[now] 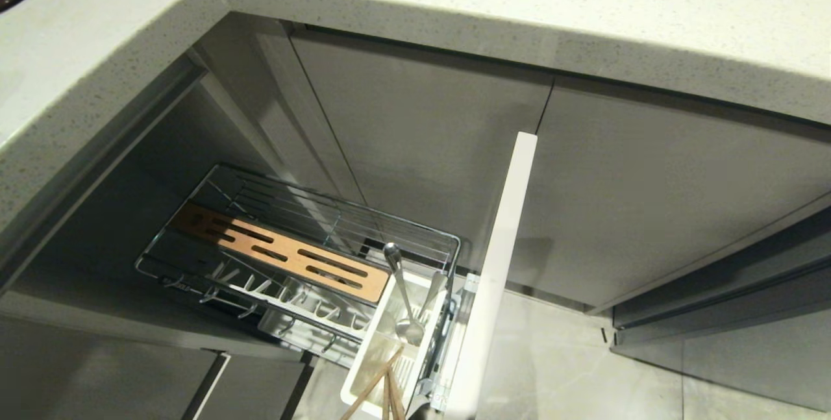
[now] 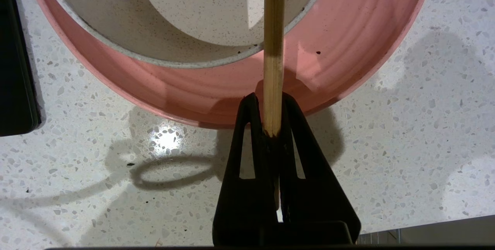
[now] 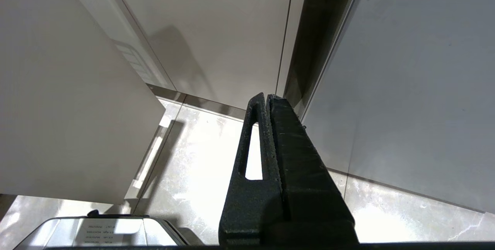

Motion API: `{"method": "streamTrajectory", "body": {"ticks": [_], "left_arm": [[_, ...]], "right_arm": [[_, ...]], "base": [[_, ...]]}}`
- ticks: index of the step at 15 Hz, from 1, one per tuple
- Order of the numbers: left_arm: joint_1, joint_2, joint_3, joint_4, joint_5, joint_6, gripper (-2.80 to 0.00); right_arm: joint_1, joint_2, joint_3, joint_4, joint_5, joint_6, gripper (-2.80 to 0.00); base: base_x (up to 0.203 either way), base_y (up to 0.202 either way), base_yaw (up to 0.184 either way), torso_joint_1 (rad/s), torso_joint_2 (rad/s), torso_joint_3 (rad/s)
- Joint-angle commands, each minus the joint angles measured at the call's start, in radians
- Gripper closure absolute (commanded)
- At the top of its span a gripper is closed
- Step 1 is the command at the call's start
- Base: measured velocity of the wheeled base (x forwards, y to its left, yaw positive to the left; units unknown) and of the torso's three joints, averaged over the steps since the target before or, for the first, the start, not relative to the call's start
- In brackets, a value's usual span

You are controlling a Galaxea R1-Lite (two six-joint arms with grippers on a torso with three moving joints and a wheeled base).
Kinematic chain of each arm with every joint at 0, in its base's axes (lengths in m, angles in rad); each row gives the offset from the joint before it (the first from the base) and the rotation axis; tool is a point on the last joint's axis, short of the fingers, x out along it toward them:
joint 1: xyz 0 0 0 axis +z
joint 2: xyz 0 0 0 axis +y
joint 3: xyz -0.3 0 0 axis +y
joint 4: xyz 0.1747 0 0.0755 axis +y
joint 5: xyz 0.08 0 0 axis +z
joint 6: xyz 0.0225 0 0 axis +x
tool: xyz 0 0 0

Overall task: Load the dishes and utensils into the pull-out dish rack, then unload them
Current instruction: Take the chopsticks out of the cupboard

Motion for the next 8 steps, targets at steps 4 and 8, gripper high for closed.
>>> {"method": "streamTrajectory", "body": {"ticks": [4, 8], "left_arm": [[0.001, 0.001, 0.001, -0.001, 0.002, -0.024, -2.80], [0.001, 0.001, -0.001, -0.013, 0.005, -0.027, -2.80]], "right_arm": [[0.000, 0.001, 0.027, -0.001, 0.000, 0.000, 0.00], [0.000, 0.001, 0.026, -0.001, 0.000, 0.000, 0.00]], "base": [[0.000, 0.000, 0.000, 0.000, 0.00, 0.000], [0.000, 0.000, 0.000, 0.000, 0.00, 0.000]]}}
